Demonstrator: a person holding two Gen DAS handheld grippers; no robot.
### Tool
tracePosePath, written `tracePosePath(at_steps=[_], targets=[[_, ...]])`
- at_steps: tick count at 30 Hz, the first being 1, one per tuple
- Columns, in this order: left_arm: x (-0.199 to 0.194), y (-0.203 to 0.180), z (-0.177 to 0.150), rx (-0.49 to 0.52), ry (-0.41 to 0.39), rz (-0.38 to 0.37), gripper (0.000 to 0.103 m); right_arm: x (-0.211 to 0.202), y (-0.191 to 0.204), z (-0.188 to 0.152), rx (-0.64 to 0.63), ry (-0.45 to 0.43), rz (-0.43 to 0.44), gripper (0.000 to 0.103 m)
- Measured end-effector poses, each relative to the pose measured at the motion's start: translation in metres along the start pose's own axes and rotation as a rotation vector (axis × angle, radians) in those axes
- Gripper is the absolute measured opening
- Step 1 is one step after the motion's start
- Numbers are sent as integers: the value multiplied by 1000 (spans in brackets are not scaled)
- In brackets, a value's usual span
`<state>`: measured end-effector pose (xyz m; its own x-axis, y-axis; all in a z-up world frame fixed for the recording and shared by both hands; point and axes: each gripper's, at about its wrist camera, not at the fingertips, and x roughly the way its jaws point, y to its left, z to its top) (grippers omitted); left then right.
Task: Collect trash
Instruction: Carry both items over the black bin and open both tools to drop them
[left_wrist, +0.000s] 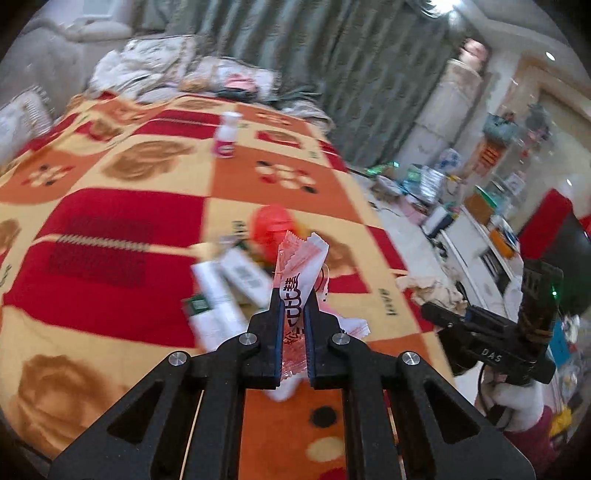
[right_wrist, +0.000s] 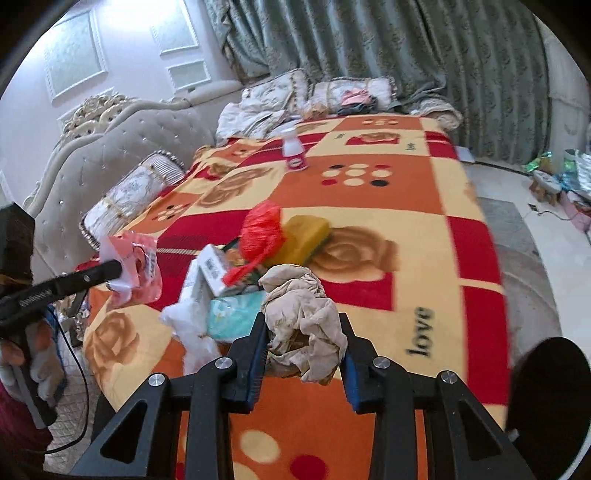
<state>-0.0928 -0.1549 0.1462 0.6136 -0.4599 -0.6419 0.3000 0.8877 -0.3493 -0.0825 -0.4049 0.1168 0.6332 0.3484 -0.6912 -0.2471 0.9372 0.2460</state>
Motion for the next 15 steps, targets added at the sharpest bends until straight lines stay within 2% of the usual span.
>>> tracePosePath(at_steps=[8, 15], targets=[[50, -103, -7, 137, 71, -118, 7, -49, -57, -21, 87, -40, -114, 33], [101, -178, -15, 194, 146, -220, 7, -85, -124, -49, 191, -45, -245, 33]])
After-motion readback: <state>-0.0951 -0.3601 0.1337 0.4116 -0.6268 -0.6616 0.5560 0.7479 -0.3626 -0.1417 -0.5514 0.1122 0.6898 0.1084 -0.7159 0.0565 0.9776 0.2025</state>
